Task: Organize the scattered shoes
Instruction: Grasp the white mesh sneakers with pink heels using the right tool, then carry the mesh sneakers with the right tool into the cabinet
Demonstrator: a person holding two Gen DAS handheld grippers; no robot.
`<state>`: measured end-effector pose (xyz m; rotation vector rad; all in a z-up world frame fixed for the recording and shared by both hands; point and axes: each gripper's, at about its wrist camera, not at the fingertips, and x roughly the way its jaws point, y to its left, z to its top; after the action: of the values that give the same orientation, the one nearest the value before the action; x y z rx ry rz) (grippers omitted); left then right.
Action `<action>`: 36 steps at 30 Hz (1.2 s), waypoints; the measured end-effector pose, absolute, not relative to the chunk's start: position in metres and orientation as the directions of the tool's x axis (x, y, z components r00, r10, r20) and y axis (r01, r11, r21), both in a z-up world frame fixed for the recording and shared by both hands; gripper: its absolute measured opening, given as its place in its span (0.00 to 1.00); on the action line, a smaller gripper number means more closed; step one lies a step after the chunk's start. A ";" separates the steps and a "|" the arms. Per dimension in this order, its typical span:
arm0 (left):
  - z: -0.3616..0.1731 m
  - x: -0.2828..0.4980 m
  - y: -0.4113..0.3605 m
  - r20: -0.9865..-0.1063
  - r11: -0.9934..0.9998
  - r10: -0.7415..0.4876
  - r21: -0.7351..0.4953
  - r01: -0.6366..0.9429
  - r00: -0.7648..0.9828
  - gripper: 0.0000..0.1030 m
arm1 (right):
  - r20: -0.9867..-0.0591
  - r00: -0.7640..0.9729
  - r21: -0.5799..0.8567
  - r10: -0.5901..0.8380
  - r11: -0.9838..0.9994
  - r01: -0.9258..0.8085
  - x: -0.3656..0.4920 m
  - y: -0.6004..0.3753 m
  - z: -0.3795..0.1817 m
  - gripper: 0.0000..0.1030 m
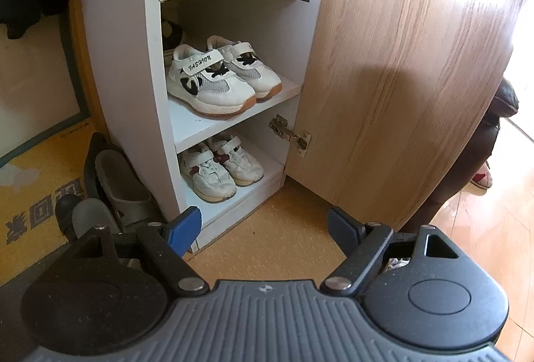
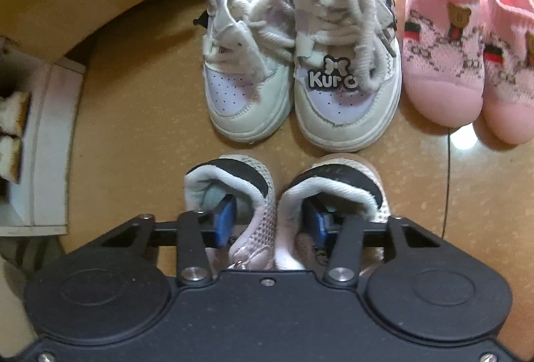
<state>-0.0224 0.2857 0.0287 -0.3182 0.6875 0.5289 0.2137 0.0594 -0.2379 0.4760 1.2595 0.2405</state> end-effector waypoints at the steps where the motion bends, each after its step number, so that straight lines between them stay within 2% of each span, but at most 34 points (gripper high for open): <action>1: 0.030 -0.022 0.286 -0.670 0.823 0.356 -0.105 -0.558 0.651 0.80 | -0.861 0.304 0.446 0.408 0.892 0.066 0.213 0.062 -0.238 0.29; 6: 0.033 -0.024 0.285 -0.661 0.823 0.363 -0.102 -0.558 0.657 0.80 | -0.848 0.330 0.467 0.414 0.879 0.097 0.201 0.054 -0.239 0.17; 12: 0.033 -0.029 0.288 -0.656 0.814 0.382 -0.094 -0.573 0.651 0.80 | -0.790 0.361 0.552 0.495 0.831 0.068 0.168 0.029 -0.232 0.16; 19: 0.045 -0.034 0.279 -0.627 0.836 0.378 -0.086 -0.542 0.681 0.80 | -0.742 0.378 0.584 0.554 0.811 -0.043 0.152 0.015 -0.203 0.16; 28: 0.075 -0.047 0.281 -0.545 0.832 0.413 -0.101 -0.546 0.730 0.80 | -0.575 0.444 0.644 0.687 0.715 -0.273 0.160 0.017 -0.094 0.16; 36: 0.102 -0.066 0.291 -0.450 0.824 0.466 -0.093 -0.559 0.762 0.80 | -0.439 0.454 0.565 0.776 0.631 -0.532 0.174 0.032 0.033 0.17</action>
<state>-0.0661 0.2908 0.1024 -0.2284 0.4265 0.5624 0.1739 0.0316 0.0328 0.3732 0.7329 0.8302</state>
